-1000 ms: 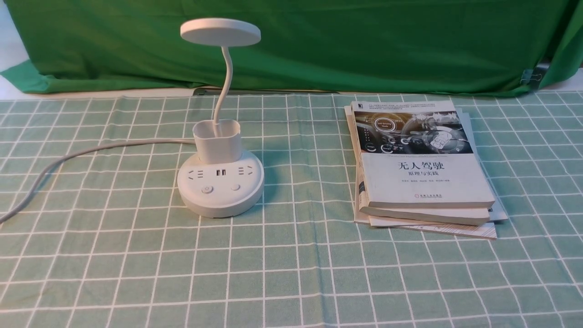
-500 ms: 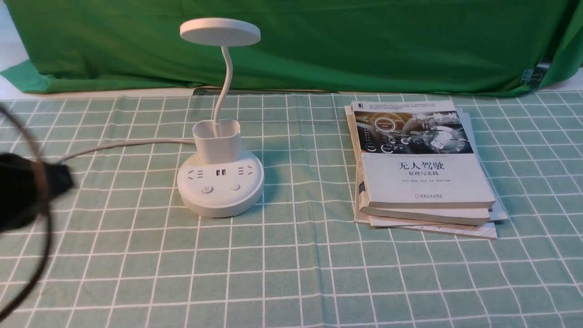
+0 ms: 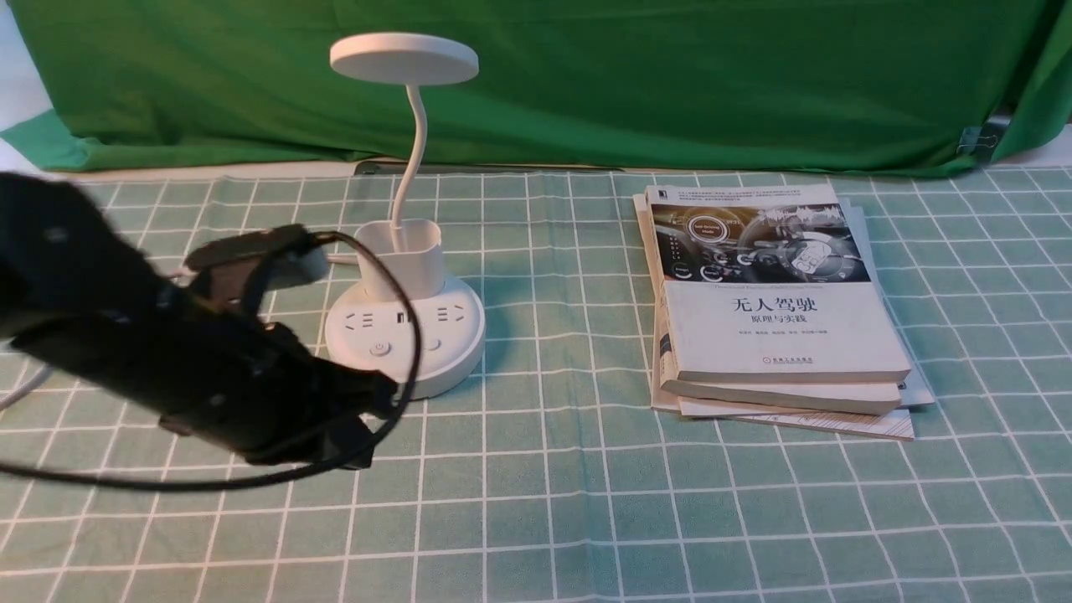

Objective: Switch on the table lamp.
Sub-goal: 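Press the power button on the lamp base to turn the lamp on with the left gripper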

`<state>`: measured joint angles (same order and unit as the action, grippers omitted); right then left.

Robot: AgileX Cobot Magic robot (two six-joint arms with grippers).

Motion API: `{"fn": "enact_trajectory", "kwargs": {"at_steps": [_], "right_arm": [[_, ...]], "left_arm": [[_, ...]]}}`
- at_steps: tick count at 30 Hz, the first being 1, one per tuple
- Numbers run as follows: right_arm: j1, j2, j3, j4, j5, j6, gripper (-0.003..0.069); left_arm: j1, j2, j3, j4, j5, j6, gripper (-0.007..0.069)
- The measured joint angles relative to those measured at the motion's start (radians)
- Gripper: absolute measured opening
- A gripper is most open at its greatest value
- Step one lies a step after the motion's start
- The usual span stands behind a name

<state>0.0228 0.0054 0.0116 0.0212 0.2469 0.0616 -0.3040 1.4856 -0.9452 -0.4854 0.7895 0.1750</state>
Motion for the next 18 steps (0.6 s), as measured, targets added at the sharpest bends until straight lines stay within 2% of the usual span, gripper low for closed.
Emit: {"fn": "enact_trajectory", "kwargs": {"at_steps": [5, 10, 18], "right_arm": [[0.000, 0.000, 0.000, 0.000, 0.000, 0.000, 0.0241], [0.000, 0.000, 0.000, 0.000, 0.000, 0.000, 0.0241], [0.000, 0.000, 0.000, 0.000, 0.000, 0.000, 0.0241]], "left_arm": [[-0.019, 0.148, -0.141, 0.091, -0.047, -0.072, 0.0002], [-0.019, 0.255, -0.243, 0.124, -0.184, -0.076, 0.0002], [-0.027, 0.392, -0.345, 0.151, -0.219, -0.080, 0.0002]]}}
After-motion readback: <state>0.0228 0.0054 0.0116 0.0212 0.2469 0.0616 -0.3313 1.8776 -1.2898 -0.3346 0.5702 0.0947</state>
